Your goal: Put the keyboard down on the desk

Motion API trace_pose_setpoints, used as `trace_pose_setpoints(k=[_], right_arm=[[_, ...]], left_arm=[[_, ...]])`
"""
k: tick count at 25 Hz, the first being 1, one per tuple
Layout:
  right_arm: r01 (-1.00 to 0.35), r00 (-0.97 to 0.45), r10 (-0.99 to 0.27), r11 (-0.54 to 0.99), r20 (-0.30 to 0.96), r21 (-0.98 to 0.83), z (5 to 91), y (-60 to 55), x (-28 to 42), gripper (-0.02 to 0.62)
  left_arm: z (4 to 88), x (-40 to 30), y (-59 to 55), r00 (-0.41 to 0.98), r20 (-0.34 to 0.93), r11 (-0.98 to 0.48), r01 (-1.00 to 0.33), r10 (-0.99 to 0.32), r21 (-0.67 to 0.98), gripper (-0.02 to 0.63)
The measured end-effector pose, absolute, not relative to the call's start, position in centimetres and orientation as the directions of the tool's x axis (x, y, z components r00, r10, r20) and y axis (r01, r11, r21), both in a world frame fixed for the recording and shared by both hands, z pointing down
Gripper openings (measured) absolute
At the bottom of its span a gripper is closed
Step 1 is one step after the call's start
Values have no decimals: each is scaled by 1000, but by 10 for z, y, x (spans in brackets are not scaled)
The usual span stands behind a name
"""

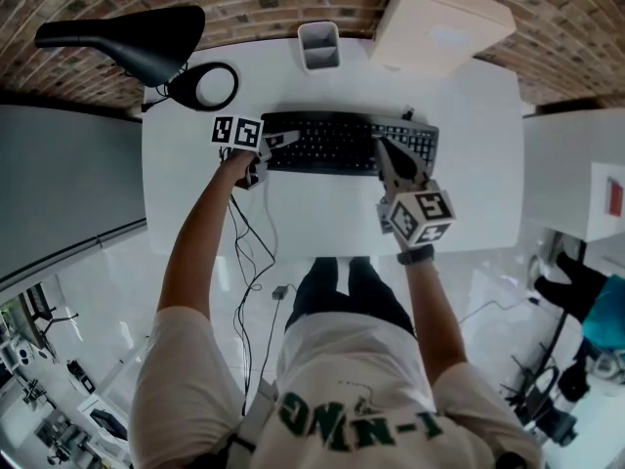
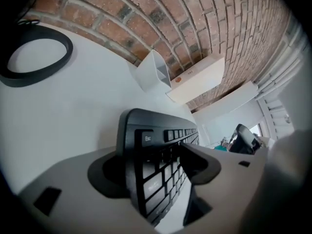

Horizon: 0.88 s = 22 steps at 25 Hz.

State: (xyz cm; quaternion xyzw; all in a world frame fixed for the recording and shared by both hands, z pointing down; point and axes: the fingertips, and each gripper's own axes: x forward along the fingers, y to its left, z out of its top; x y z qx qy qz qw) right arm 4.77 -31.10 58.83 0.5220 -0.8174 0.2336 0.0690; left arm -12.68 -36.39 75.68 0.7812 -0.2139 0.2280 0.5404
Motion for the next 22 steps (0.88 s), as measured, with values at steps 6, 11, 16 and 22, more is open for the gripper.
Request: trace_pose_setpoints(k=[6,11,16,22], right_arm=[[-891,-432,-831,332,350,-311,589,-307,51,2],[-881,-449,-826,347,341,-321,584,-304,44,2],[-877,-456,-823,351,339,-328,588,-299,41,2],[-881,-452,-822,351,345,-317,589,-296,40,2]], left_arm=[[758,-132,-362,738,661,-367,-658,-139,657,337],[760,-140,-360,667,714,-401,-726,-213,558,375],[762,-154,-361,552,775,-452,-801,-307,392,407],[752,-159,-359,520,763,-458,-825,-385,331,408]])
